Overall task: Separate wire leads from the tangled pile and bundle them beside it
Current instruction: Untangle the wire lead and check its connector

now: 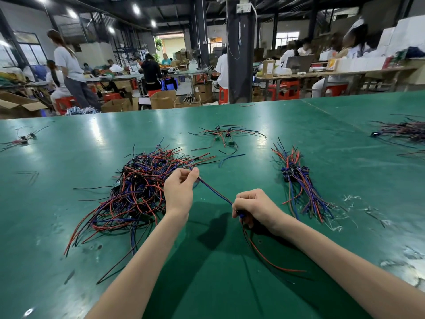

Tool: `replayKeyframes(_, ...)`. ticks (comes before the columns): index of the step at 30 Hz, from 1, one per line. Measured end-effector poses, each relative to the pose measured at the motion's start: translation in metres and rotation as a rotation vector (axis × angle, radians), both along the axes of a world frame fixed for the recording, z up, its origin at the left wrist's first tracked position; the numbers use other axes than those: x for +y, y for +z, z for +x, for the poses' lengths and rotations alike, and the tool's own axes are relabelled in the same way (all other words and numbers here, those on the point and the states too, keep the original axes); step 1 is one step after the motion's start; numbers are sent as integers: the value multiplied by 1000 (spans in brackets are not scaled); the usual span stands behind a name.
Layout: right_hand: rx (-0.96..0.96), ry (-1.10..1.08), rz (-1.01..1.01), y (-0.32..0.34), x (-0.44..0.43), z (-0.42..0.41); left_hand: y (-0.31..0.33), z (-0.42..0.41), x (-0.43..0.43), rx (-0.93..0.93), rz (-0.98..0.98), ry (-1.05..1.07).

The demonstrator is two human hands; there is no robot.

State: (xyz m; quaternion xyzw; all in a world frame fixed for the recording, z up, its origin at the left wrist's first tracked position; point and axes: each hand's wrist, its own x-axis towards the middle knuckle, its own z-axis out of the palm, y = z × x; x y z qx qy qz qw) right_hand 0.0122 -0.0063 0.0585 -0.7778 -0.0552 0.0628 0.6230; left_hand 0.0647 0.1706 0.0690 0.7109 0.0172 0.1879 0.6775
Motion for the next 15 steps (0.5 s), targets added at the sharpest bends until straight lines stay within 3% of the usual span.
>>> replayKeyframes(4, -2, -3, -14, -1, 1, 0, 3, -5, -2, 94, -206, -59)
replayKeyframes(15, 2, -11, -32, -3, -1, -1, 15, -11, -3, 130, -304, -130)
